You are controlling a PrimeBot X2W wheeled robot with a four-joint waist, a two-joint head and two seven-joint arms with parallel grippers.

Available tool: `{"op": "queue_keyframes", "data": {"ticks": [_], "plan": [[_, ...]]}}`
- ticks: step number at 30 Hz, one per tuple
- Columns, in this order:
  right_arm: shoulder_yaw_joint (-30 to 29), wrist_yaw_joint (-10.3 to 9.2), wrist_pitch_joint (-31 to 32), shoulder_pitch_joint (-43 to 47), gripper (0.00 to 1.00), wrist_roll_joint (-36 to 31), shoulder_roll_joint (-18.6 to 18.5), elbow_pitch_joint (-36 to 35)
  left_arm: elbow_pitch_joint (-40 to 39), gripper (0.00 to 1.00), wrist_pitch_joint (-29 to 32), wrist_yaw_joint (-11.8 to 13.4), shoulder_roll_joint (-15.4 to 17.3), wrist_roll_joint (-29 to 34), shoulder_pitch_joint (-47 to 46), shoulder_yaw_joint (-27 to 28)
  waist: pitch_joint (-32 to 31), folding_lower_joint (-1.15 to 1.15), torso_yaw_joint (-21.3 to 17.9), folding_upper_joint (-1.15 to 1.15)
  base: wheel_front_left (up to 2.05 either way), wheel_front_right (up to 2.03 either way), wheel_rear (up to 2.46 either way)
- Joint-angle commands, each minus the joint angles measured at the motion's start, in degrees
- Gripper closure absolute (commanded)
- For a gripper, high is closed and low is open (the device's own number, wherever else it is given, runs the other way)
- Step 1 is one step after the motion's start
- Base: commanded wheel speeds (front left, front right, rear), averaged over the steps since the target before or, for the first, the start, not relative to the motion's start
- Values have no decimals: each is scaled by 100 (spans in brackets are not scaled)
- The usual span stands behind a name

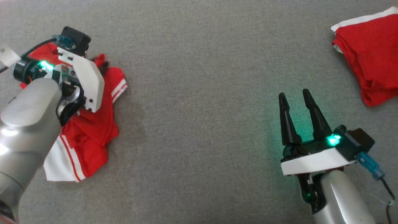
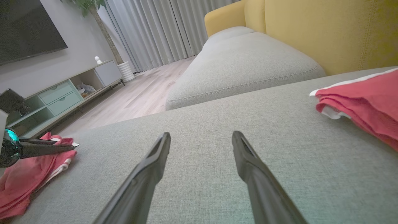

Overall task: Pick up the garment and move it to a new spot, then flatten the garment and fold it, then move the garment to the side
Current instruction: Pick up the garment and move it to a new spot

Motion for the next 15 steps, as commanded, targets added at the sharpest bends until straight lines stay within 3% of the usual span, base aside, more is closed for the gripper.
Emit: {"op": "queue_keyframes", "data": {"ticks": [1,7,15], "plan": [[140,-4,-61,-13,0,32,-20,-133,-36,100,-87,10,175,-66,-306,202,-37,0,-3,0,0,0,0],[157,-4,-61,32,0,49,-20,-40,-246,100,-980,10,-21,-286,-395,454,-276,0,-29,0,0,0,0],[140,-4,-61,101,0,91,-20,72,-662,100,-1704,51,-212,-536,-644,801,-611,0,-101,0,0,0,0]]}}
